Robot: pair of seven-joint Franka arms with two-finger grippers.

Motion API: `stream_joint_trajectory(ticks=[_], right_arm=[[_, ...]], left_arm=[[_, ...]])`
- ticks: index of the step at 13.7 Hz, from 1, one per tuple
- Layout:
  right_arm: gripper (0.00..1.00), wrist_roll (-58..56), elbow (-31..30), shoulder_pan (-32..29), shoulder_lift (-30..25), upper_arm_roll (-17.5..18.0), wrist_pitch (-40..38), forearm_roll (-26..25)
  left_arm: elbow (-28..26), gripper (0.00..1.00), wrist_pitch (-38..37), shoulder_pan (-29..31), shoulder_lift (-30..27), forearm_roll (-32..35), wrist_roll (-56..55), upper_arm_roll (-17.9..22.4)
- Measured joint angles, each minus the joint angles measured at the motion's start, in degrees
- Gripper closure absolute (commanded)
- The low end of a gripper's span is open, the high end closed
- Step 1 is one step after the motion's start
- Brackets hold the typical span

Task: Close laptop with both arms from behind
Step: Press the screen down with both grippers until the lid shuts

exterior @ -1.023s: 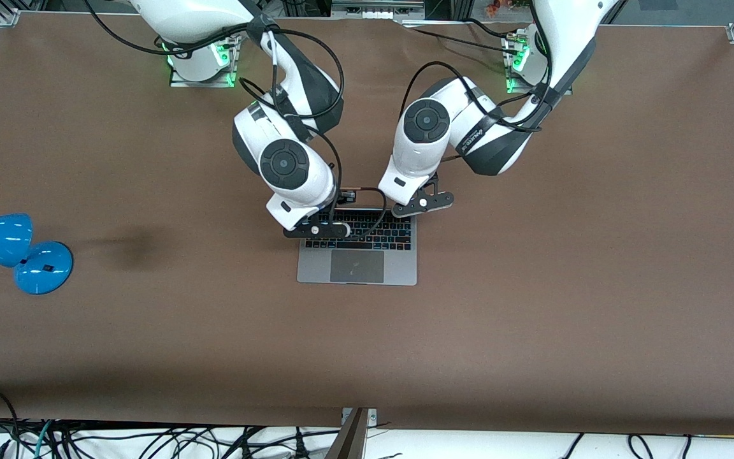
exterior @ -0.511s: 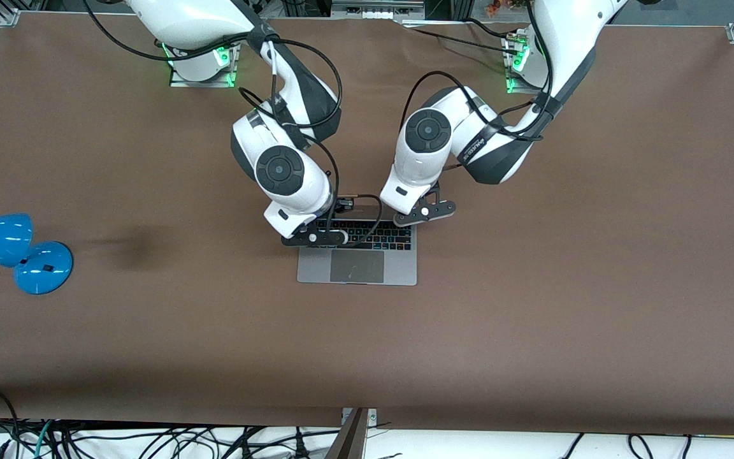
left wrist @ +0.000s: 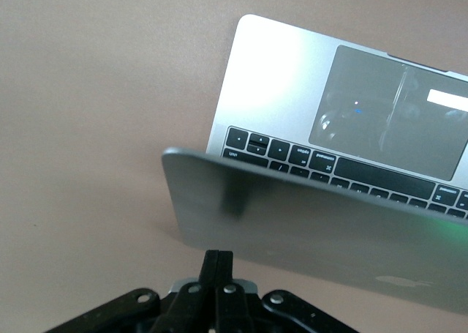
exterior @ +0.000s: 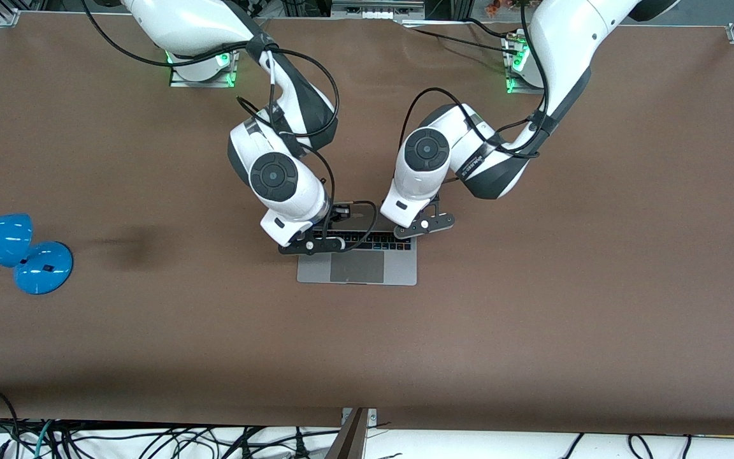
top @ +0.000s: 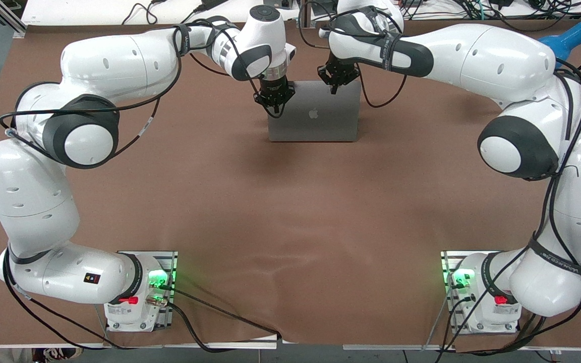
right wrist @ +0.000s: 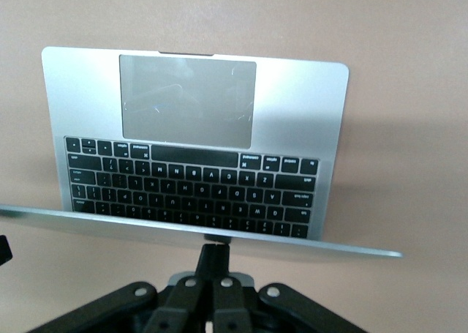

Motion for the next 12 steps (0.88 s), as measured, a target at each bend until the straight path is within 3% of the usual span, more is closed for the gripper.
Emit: stream_joint_trajectory(ticks=[12], right_arm=[[1.0, -2.73, -0.02, -0.01, 3.77, -0.71, 7.27, -0.06]], left_arm=[[5.34, 1.0, -0.78, -1.27, 5.24, 1.77, 0.0, 2.47]])
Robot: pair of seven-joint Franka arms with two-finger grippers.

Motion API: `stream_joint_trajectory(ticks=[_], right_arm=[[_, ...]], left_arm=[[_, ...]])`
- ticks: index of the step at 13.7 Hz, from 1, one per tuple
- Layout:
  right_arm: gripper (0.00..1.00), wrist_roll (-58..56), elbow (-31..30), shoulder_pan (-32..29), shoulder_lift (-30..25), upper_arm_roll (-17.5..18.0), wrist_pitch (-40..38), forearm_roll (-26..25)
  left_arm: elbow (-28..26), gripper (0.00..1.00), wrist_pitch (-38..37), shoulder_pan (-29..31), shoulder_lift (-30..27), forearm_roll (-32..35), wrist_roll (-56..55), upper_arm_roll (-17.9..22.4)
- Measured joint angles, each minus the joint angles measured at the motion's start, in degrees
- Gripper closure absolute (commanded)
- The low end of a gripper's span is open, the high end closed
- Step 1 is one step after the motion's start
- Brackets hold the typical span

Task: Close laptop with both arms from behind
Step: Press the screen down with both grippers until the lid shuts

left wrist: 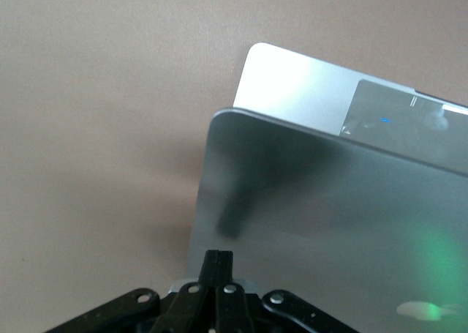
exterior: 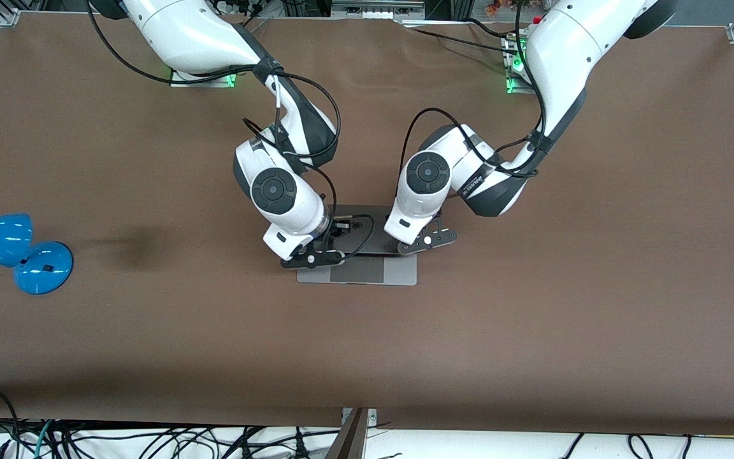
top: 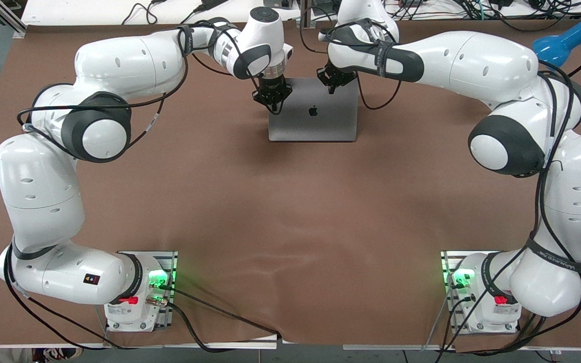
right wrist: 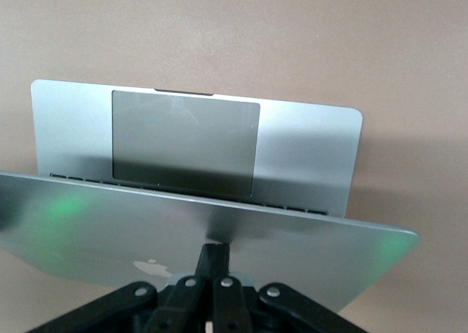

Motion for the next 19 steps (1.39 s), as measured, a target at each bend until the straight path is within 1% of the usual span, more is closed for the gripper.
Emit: stream_joint_trajectory(ticks=[6, 13, 19], right_arm=[[1.0, -0.67, 0.0, -0.01, 1.28, -0.57, 2.83, -0.01], [1.0, -2.5, -0.03, -0.02, 4.31, -1.33, 7.67, -0.02], [1.0, -2.89, -0.03, -0.02, 6.01, -1.4, 10.35, -0.03]], left_arm=[[3.49, 1.0, -0.23, -0.99, 3.02, 0.0, 0.0, 1.59], [7.38, 1.0, -0.32, -2.3, 6.47, 0.0, 0.0, 3.4], [10.51, 1.0, -0.33, -2.94, 10.0, 1.43, 0.0, 3.93]])
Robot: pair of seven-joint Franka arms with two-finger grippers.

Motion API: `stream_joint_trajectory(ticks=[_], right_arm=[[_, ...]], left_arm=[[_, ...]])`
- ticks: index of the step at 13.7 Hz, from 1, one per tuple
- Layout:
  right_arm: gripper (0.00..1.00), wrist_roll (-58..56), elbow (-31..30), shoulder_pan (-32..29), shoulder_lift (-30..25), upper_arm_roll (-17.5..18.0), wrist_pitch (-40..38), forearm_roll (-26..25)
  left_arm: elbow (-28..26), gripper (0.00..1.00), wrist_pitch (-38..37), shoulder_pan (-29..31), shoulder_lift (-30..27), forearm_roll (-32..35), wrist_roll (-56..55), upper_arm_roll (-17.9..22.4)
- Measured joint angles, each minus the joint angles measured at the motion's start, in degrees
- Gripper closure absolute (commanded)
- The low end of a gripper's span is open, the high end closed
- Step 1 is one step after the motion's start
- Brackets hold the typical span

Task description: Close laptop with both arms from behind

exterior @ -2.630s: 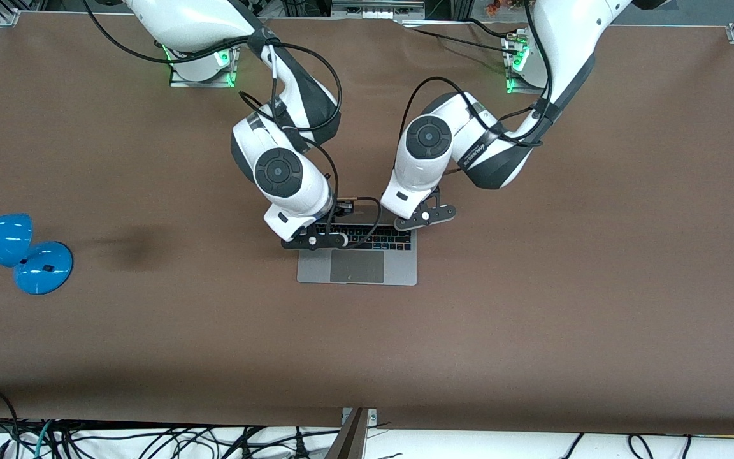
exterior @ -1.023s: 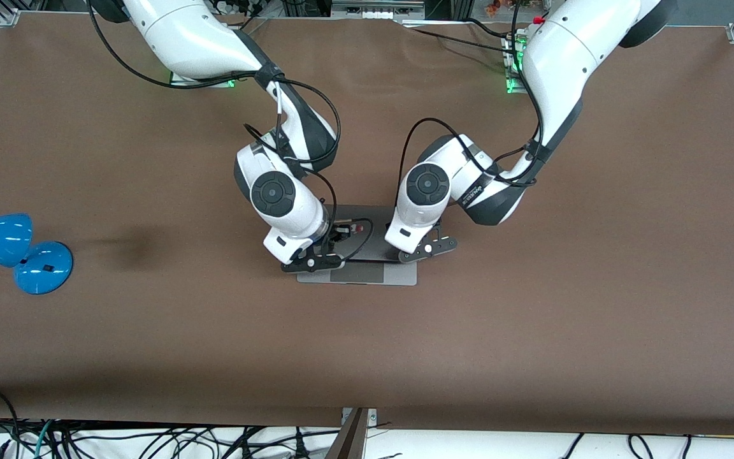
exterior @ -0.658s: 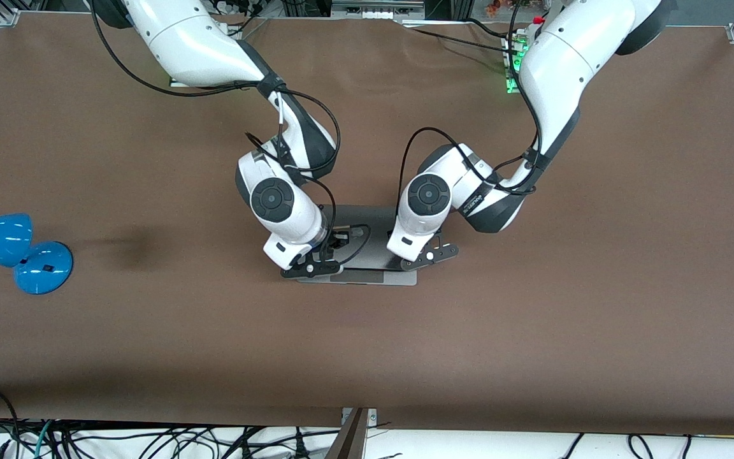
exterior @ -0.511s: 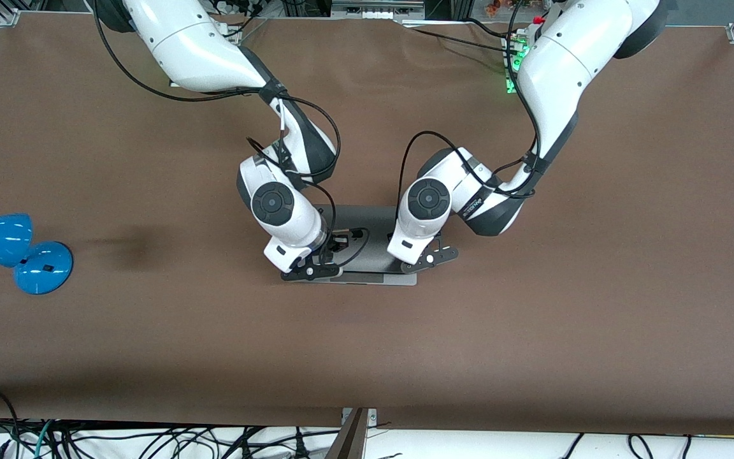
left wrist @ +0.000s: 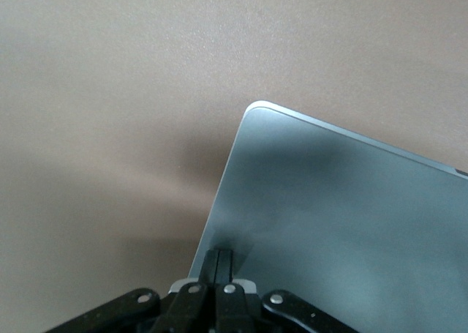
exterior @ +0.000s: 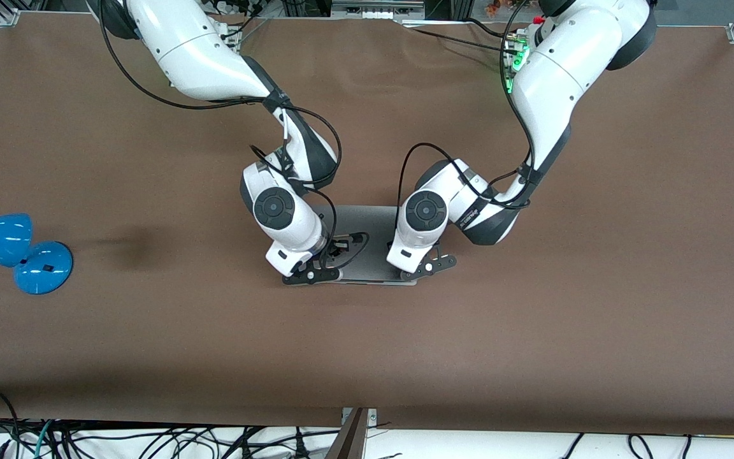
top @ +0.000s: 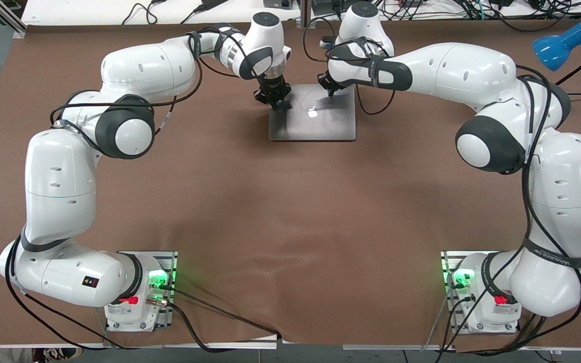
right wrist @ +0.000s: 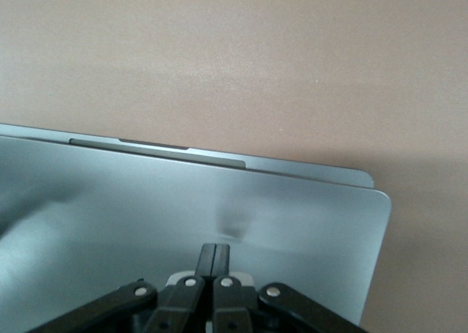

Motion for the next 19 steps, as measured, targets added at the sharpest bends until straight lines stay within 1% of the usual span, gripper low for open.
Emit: stream_joint_trajectory(ticks=[2, 5, 14, 15, 16, 17, 18, 19], right_arm=[[1.0, -0.5, -0.04, 0.0, 0.82, -0.09, 0.63, -0.34], [1.0, -1.91, -0.08, -0.01, 3.07, -0.34, 4.24, -0.59], [1.0, -2.07, 0.0, 0.0, 3.2, -0.4, 4.48, -0.63], [0.88, -2.07, 0.06, 0.0, 3.2, -0.47, 4.48, -0.63], [0.71, -2.07, 0.15, -0.01, 3.19, -0.57, 4.33, -0.62], [0.61, -2.07, 0.3, -0.02, 3.12, -0.72, 3.85, -0.62], [0.61, -2.07, 0.57, -0.12, 2.96, -0.85, 2.81, -0.62], [0.61, -2.07, 1.02, -0.33, 2.8, -0.96, 1.35, -0.62]], left_arm=[[1.03, 1.0, 0.0, -0.08, 0.94, 0.05, 0.0, 0.14], [2.31, 1.0, 0.0, -0.62, 2.01, 0.06, 0.0, 0.84], [2.81, 1.0, -0.08, -1.01, 2.51, 0.06, 0.0, 1.26], [2.81, 1.0, -0.08, -1.01, 2.51, 0.06, 0.0, 1.26], [2.82, 0.98, -0.09, -1.02, 2.51, 0.06, 0.0, 1.26], [2.87, 0.4, -0.14, -1.03, 2.51, 0.06, 0.0, 1.26], [3.04, 0.12, -0.16, -1.03, 2.51, 0.06, 0.0, 1.27], [3.45, 0.0, -0.16, -1.02, 2.47, 0.06, 0.0, 1.31]])
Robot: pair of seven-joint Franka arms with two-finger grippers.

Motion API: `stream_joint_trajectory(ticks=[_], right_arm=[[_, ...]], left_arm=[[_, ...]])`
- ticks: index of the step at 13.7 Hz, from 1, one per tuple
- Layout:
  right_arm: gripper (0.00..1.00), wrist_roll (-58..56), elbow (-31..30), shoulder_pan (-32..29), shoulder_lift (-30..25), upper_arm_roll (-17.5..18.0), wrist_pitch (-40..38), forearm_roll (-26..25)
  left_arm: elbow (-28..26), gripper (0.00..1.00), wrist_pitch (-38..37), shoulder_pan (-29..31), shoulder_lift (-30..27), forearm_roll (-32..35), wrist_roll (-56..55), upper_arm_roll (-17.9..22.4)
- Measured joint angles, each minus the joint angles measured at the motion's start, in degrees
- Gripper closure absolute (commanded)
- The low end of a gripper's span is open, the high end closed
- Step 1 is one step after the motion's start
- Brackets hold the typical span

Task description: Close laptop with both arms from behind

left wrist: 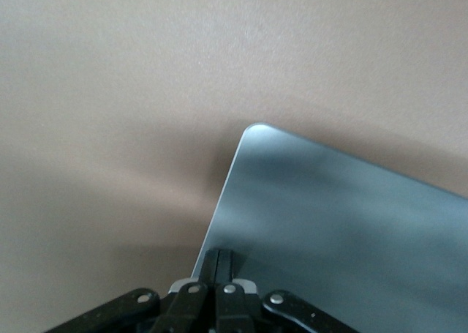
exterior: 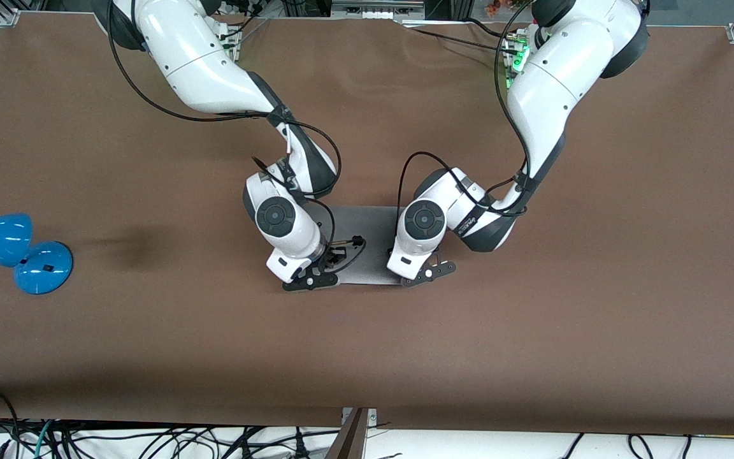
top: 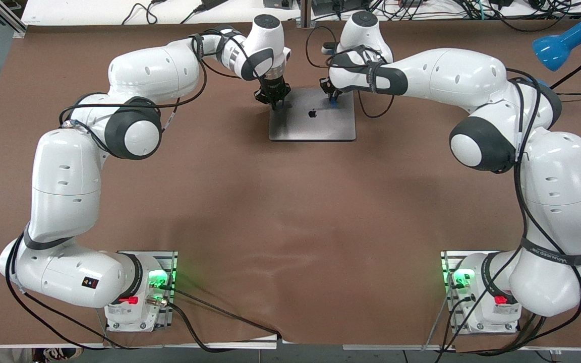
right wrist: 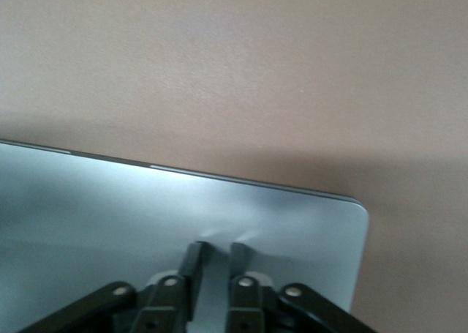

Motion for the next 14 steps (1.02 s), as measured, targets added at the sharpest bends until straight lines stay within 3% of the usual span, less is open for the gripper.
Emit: stream_joint_trajectory(ticks=[1, 2, 7, 14], right_arm=[[0.57, 0.0, 0.63, -0.33, -0.27, -0.02, -1.64, 0.0], [0.44, 0.0, 1.31, -0.64, -0.83, -0.02, -3.75, 0.0], [0.38, 0.0, 4.37, -2.8, -6.35, -0.02, -15.35, 0.01], [0.01, 0.0, 5.0, -8.32, -16.42, -0.01, -32.21, 0.01]], left_arm=[[0.53, 0.0, -0.03, 0.03, -0.16, 0.0, 0.0, 0.07], [1.02, 0.0, -0.62, 0.09, -0.57, 0.0, 0.0, 0.1], [1.54, 0.0, -8.29, 0.44, -7.36, 0.0, 1.43, -0.33], [-6.98, 0.0, -9.33, 2.02, -21.31, -2.06, 4.24, -0.92]])
